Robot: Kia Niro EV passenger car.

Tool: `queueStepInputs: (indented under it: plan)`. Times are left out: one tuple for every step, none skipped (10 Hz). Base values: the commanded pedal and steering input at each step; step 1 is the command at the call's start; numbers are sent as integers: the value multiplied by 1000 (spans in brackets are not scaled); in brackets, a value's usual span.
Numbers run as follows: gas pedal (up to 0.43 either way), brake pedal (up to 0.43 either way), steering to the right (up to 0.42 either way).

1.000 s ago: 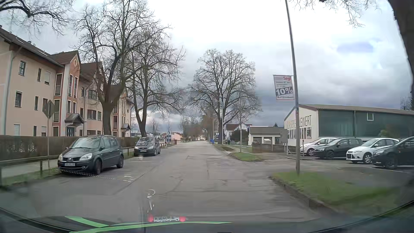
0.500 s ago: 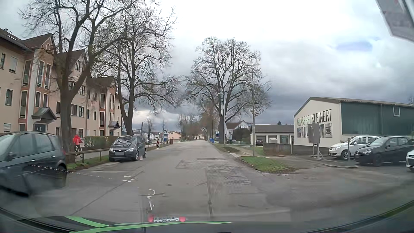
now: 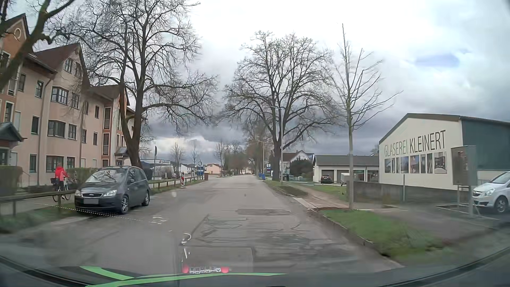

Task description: Follow the waypoints while adhering to traffic rules and regulations

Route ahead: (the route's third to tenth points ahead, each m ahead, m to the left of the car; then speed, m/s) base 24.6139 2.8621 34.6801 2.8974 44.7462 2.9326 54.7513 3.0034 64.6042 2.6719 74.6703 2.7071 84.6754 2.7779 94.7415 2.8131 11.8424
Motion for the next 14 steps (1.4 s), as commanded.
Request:
queueStepInputs:
  plan:
    - [110,0,0]
    - [110,0,0]
    - [110,0,0]
    - [110,0,-1]
    - [110,0,-1]
    - [110,0,-1]
    - [110,0,-2]
    - [110,0,-2]
    - [110,0,-1]
    - [110,0,-2]
    - [110,0,-2]
    - [98,0,-2]
    - [67,0,-2]
    - [0,0,-3]
